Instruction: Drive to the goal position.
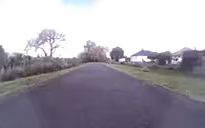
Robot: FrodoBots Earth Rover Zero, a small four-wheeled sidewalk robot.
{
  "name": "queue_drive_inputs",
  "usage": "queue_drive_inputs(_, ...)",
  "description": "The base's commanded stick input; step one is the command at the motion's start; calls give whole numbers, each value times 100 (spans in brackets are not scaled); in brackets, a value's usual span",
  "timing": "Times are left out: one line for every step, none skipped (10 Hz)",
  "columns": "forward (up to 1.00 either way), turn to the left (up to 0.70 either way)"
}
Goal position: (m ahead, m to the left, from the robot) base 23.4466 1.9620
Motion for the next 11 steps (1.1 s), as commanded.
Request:
queue_drive_inputs(85,-16)
queue_drive_inputs(85,-4)
queue_drive_inputs(85,0)
queue_drive_inputs(85,0)
queue_drive_inputs(85,0)
queue_drive_inputs(85,0)
queue_drive_inputs(85,0)
queue_drive_inputs(85,0)
queue_drive_inputs(85,0)
queue_drive_inputs(85,0)
queue_drive_inputs(85,0)
